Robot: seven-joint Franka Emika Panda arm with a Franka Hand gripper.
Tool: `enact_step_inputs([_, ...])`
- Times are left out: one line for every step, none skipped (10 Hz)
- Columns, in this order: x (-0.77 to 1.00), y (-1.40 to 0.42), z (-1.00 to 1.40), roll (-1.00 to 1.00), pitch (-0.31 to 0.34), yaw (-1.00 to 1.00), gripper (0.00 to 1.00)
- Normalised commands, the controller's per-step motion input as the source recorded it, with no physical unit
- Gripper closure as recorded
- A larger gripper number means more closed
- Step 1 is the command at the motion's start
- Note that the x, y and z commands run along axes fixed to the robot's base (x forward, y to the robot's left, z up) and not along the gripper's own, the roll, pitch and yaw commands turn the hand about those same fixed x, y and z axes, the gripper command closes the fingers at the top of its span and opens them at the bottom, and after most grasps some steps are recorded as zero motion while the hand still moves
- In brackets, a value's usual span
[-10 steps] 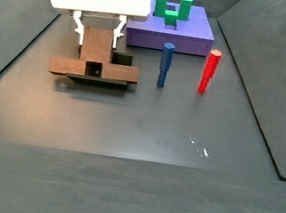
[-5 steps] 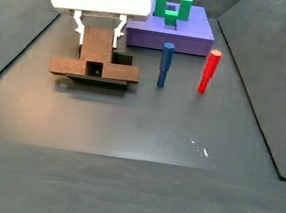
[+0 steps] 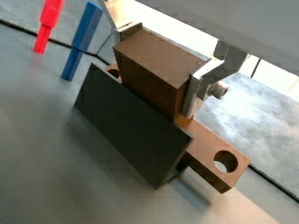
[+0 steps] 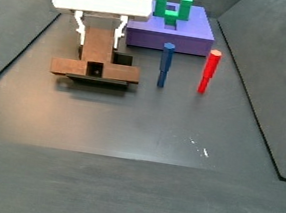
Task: Pick up the brown object. Move up. Place the brown object on the fixture. Regrasp the brown object. Move to above the board. Insert the brown object.
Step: Regrasp the brown object, then move to above the board.
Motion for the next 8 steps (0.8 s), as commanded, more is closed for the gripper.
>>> enact_step_inputs([0.0, 0.0, 0.0, 0.0, 0.0, 0.0, 1.0])
enact_step_inputs([0.0, 0.0, 0.0, 0.0, 0.0, 0.0, 1.0])
enact_step_inputs([0.0, 0.0, 0.0, 0.0, 0.0, 0.0, 1.0])
enact_step_inputs([0.0, 0.0, 1.4, 0.0, 0.0, 0.0, 1.0])
enact_step_inputs([-0.01, -0.01, 1.4, 0.01, -0.004, -0.01, 1.0])
enact_step_inputs([-0.04, -0.01, 1.4, -0.04, -0.042, -0.02, 1.0])
enact_step_inputs([-0.05, 0.01, 1.4, -0.02, -0.037, -0.01, 1.0])
enact_step_inputs([-0.04, -0.01, 1.4, -0.01, 0.006, -0.03, 1.0])
